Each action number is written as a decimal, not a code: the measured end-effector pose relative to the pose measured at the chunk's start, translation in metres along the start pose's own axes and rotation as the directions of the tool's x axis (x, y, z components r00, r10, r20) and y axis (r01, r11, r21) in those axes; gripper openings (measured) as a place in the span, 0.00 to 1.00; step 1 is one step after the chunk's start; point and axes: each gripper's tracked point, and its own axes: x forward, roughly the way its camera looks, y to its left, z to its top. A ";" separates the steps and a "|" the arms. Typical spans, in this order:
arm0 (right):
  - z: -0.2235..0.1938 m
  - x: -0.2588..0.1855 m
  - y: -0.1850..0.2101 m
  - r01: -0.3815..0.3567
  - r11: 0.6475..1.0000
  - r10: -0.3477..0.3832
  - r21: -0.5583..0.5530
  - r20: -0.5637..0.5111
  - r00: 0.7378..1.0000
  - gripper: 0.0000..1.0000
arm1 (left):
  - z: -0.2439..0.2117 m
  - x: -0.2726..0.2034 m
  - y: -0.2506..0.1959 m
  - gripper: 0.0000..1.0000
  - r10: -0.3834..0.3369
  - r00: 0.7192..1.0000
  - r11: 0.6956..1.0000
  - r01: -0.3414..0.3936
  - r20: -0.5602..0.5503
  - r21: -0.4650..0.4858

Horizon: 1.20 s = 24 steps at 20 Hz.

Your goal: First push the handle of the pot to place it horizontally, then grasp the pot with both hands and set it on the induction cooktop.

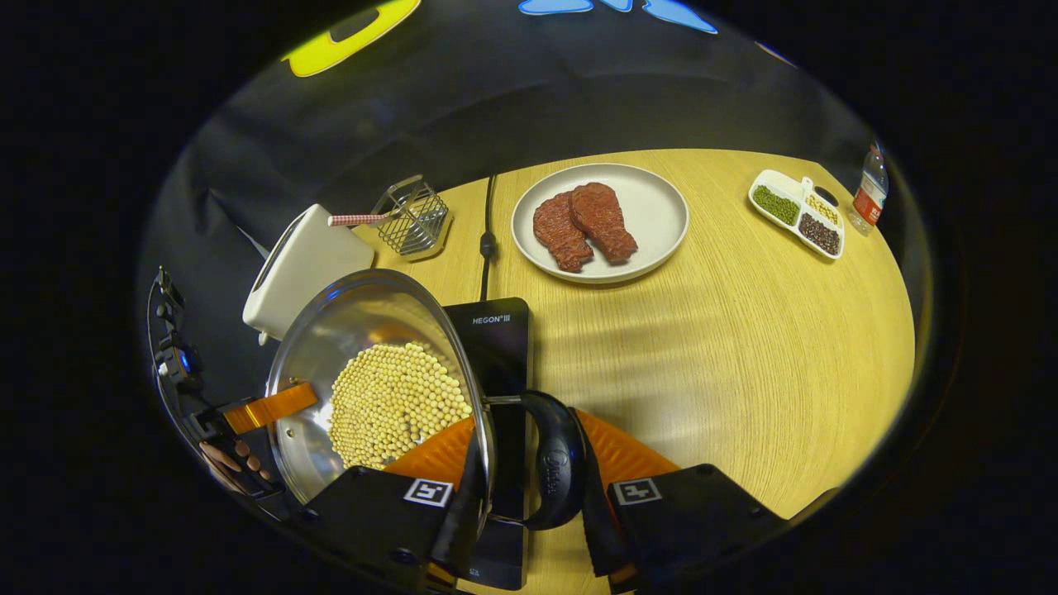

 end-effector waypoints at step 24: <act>-0.004 -0.069 -0.014 -0.005 1.000 0.006 -0.016 0.086 0.996 0.98 | 0.012 -0.071 -0.003 0.92 0.228 0.973 0.970 -0.229 0.029 0.074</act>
